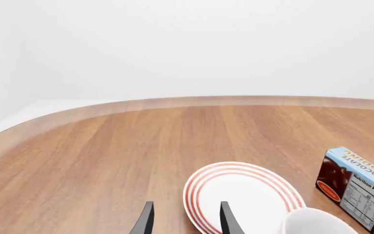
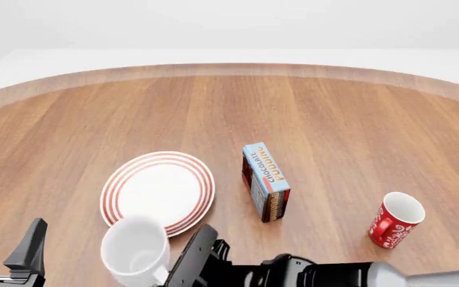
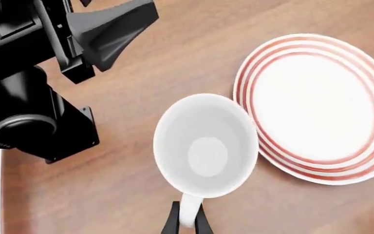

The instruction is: Pick up the white mug and put it on the plate, and put the chocolate pudding to the right of the plate.

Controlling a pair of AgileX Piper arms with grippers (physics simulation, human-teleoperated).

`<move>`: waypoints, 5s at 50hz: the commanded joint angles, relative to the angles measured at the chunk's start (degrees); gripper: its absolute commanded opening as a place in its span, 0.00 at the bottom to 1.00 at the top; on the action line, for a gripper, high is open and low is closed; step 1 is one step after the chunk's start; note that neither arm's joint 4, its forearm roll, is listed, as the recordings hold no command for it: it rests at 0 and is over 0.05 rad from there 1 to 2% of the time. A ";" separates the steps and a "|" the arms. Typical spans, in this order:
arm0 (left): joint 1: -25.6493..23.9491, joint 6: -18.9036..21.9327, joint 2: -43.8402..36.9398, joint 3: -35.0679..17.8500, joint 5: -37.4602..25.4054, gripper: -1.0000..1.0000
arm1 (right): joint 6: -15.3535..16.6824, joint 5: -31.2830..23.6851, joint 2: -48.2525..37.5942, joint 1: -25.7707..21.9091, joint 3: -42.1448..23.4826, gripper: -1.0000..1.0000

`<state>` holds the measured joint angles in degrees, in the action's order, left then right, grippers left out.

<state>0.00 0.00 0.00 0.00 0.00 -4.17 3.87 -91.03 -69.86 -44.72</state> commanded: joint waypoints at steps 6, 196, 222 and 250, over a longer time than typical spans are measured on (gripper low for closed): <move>0.00 0.00 0.00 0.00 0.00 1.00 | 0.87 -0.65 2.33 2.13 -0.87 0.00; 0.00 0.00 0.00 0.00 0.00 1.00 | -5.73 1.41 -18.71 16.19 -21.10 0.00; 0.00 0.00 0.00 0.00 0.00 1.00 | -6.31 0.38 -20.85 15.93 -22.53 0.00; 0.00 0.00 0.00 0.00 0.00 1.00 | -6.30 -1.16 -22.91 15.90 -24.32 0.00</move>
<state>0.00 0.00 0.00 0.00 0.00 -10.13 3.18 -113.50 -53.94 -68.26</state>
